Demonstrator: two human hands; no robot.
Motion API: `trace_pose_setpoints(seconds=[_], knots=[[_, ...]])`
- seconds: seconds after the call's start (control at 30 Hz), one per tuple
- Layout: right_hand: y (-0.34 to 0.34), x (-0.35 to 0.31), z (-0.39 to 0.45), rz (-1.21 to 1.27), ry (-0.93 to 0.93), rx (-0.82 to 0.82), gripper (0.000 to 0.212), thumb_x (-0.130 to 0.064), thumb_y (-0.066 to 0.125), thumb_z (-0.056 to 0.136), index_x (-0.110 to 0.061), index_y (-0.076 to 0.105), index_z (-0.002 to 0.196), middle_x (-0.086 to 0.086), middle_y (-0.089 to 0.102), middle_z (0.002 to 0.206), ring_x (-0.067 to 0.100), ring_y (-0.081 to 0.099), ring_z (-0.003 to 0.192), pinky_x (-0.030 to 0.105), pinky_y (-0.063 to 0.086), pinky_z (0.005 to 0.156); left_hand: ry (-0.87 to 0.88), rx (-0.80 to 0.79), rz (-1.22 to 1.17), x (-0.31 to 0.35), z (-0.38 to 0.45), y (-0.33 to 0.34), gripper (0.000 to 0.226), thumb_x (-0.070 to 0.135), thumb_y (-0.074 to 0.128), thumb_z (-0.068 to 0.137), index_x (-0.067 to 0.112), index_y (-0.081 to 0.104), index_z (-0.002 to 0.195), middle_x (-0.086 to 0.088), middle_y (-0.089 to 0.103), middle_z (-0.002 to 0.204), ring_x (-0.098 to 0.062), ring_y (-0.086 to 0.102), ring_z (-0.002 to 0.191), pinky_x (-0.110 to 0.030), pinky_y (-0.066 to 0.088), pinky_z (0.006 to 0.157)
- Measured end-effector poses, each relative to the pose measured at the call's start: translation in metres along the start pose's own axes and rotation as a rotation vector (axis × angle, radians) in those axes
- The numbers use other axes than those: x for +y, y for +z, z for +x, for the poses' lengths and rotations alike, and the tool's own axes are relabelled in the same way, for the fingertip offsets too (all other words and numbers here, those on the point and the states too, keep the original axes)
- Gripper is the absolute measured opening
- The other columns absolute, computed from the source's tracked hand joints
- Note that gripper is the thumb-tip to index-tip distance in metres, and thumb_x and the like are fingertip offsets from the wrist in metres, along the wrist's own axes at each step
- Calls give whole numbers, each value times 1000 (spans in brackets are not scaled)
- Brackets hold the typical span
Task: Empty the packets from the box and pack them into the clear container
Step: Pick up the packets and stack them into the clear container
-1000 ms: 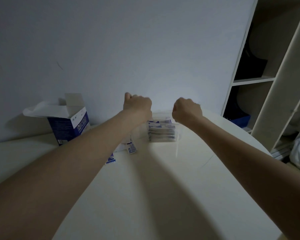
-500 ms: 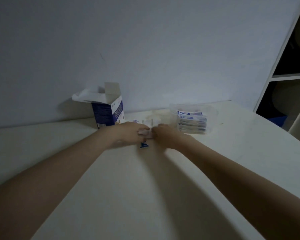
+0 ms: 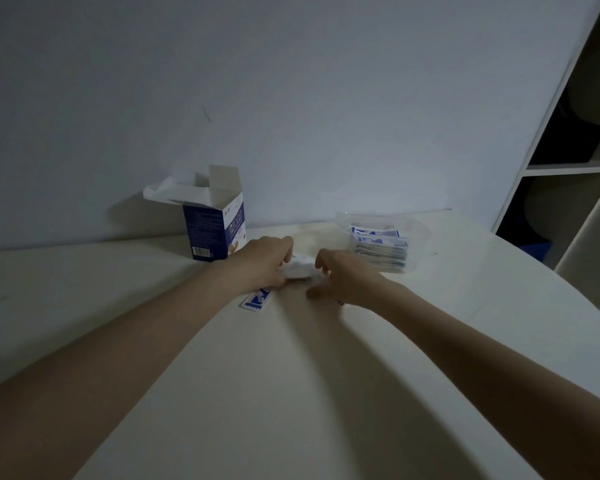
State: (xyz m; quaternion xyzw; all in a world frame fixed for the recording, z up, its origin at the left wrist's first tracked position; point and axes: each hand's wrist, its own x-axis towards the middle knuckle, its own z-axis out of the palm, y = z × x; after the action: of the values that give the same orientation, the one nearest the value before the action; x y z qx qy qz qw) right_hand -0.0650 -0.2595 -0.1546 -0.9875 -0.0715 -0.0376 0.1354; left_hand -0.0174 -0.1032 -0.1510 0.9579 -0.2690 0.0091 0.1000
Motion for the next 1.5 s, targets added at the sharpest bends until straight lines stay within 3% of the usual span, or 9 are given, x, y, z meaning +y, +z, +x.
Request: trace_pose_setpoints(seconds=[0.1,0.27,0.37,0.53,0.67,1.0,1.13,1.27,1.5], knots=[[4,-9,3,-60,0,14,38,-19,63,83,-3,54,116,15,59,119,31,54,110,31,44,83,-32,43,-42,-7,1,-4,15,6,57,81,16,53,91,-7,60,108,-23,55,98,-32,44,78],[9,-4,4,220,73,53,31,-2,59,78,-7,55,109,12,63,104,23,54,88,22,41,66,-132,124,-243,-20,-1,-9,17,10,64,85,4,68,100,-3,62,81,-20,59,85,-23,41,64],[5,1,4,420,138,64,28,-3,63,79,-6,58,106,6,59,89,18,53,77,21,41,57,-211,130,-449,-25,-3,-13,18,8,68,82,3,68,99,-8,63,86,-20,59,84,-30,48,75],[-17,1,4,952,230,102,24,6,61,82,5,58,105,6,56,74,14,53,63,21,46,58,-286,153,-688,-25,-8,-26,16,3,69,80,7,64,94,-1,55,68,-9,49,53,-11,38,40],[-30,-9,5,1133,224,64,9,-3,61,85,-9,61,78,10,62,89,18,58,83,22,49,70,-248,103,-725,-23,-15,-28,22,2,67,81,6,64,103,-5,63,83,-11,57,63,-12,44,46],[-34,-18,-1,779,-12,201,10,-9,61,87,-9,71,87,-9,57,49,4,45,41,14,33,41,-378,32,-949,-25,-24,-29,5,5,61,87,8,59,91,-6,54,77,-11,49,60,-17,53,47],[-30,-23,-3,1077,-54,68,23,-5,48,92,-3,70,86,11,70,84,15,65,69,21,56,64,-384,24,-1036,-22,-25,-28,10,2,59,88,9,57,82,-5,58,74,-12,57,63,-19,54,53],[-23,-23,1,1080,-22,101,10,0,62,85,-10,63,83,13,68,86,21,64,80,34,55,82,-364,28,-1063,-21,-25,-29,13,1,62,86,12,56,81,-5,59,75,-12,55,65,-22,49,61],[-24,-26,5,1289,150,178,16,3,62,83,-9,57,74,8,63,79,17,60,75,23,53,71,-368,132,-1148,-18,-23,-29,24,-1,67,81,17,51,82,-2,55,85,-10,55,68,-17,49,54]])
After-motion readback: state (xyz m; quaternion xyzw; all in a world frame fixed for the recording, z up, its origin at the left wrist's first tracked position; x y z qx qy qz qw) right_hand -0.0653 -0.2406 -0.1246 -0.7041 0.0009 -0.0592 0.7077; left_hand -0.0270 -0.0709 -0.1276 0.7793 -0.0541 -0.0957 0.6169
